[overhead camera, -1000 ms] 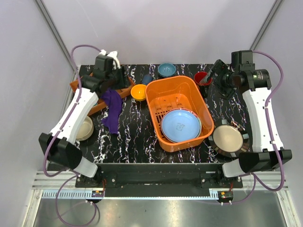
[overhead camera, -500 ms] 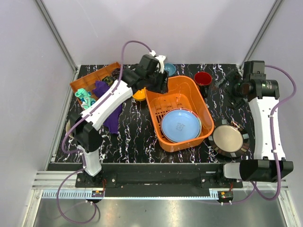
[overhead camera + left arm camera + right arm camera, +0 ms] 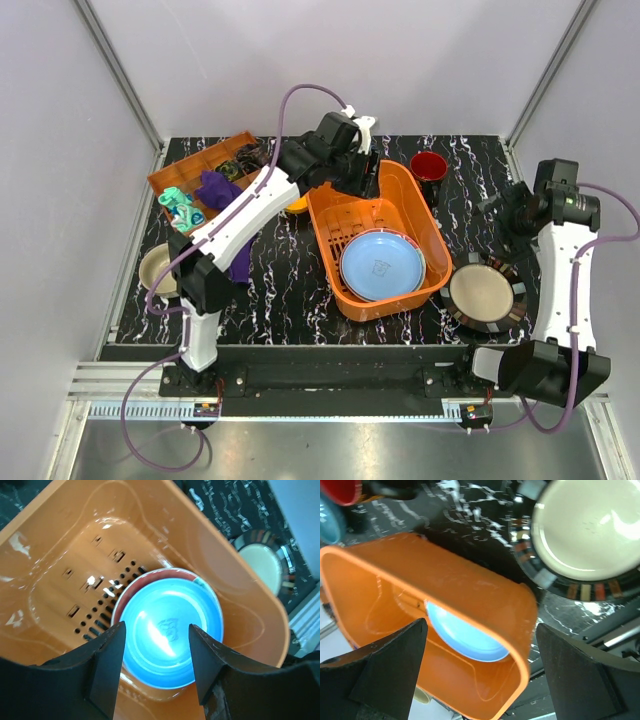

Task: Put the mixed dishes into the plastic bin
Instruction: Move the plate to the center of the board.

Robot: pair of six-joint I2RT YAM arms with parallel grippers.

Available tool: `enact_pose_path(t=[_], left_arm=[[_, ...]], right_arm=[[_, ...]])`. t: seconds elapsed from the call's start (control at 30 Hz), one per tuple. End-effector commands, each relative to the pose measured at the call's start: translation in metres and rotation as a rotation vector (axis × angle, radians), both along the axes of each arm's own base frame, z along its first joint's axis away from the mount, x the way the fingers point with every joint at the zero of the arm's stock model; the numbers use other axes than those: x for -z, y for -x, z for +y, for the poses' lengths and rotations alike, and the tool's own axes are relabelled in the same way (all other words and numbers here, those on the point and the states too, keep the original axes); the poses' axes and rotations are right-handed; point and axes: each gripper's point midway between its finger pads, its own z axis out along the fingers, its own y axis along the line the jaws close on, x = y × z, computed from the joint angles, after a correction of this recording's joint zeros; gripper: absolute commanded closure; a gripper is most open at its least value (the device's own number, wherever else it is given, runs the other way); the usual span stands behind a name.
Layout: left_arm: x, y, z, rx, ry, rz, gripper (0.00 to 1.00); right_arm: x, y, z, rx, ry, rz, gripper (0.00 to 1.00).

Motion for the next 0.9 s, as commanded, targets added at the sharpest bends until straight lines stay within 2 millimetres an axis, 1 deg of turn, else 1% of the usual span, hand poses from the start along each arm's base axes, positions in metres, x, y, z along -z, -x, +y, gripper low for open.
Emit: enact_pose_path(t=[0.0, 0.03, 0.07, 0.1, 0.17, 0.2, 0.23, 0.3, 0.33, 0.4, 0.43, 0.5, 0.53, 0.6, 0.63, 0.7, 0.73, 0.87], left_arm=[[-0.023, 0.013, -0.022, 0.052, 0.089, 0.02, 0.43], [-0.025, 0.016, -0.025, 0.064, 0.101, 0.027, 0.43], [-0.026, 0.02, -0.026, 0.067, 0.106, 0.036, 0.44], [-0.027, 0.024, -0.028, 0.077, 0.11, 0.039, 0.44], [-0.027, 0.032, -0.031, 0.096, 0.11, 0.057, 0.44], [-0.026, 0.034, -0.03, 0.101, 0.108, 0.064, 0.44], [-0.024, 0.038, -0.031, 0.107, 0.109, 0.082, 0.44], [-0.027, 0.044, -0.03, 0.114, 0.121, 0.095, 0.43], [-0.027, 0.046, -0.03, 0.112, 0.13, 0.111, 0.43], [-0.029, 0.05, -0.031, 0.123, 0.142, 0.125, 0.43], [-0.03, 0.052, -0.031, 0.121, 0.144, 0.137, 0.43], [-0.029, 0.055, -0.032, 0.129, 0.146, 0.15, 0.43], [-0.027, 0.057, -0.032, 0.134, 0.147, 0.166, 0.43], [-0.027, 0.06, -0.033, 0.144, 0.151, 0.178, 0.43], [-0.027, 0.062, -0.032, 0.144, 0.15, 0.185, 0.43], [-0.027, 0.062, -0.032, 0.144, 0.153, 0.194, 0.43], [-0.027, 0.064, -0.033, 0.15, 0.154, 0.198, 0.43], [-0.026, 0.065, -0.033, 0.155, 0.155, 0.209, 0.43]], right_arm=[[0.014, 0.018, -0.011, 0.056, 0.04, 0.045, 0.0], [0.016, 0.02, -0.014, 0.065, 0.057, 0.045, 0.0], [0.022, 0.024, -0.018, 0.076, 0.072, 0.065, 0.0], [0.024, 0.027, -0.026, 0.1, 0.11, 0.072, 0.0], [0.033, 0.032, -0.033, 0.116, 0.141, 0.098, 0.0], [0.035, 0.035, -0.041, 0.139, 0.175, 0.112, 0.0], [0.041, 0.038, -0.045, 0.143, 0.192, 0.133, 0.0], [0.046, 0.044, -0.058, 0.174, 0.24, 0.155, 0.0], [0.052, 0.049, -0.062, 0.179, 0.253, 0.178, 0.0], [0.058, 0.055, -0.072, 0.213, 0.271, 0.2, 0.0], [0.066, 0.06, -0.074, 0.22, 0.269, 0.225, 0.0], [0.073, 0.067, -0.077, 0.247, 0.264, 0.239, 0.0], [0.082, 0.074, -0.078, 0.264, 0.253, 0.264, 0.0], [0.088, 0.079, -0.08, 0.287, 0.245, 0.27, 0.0], [0.097, 0.086, -0.08, 0.3, 0.234, 0.295, 0.0], [0.103, 0.091, -0.08, 0.304, 0.227, 0.314, 0.0], [0.109, 0.097, -0.08, 0.314, 0.221, 0.333, 0.0], [0.12, 0.107, -0.086, 0.34, 0.23, 0.361, 0.0]])
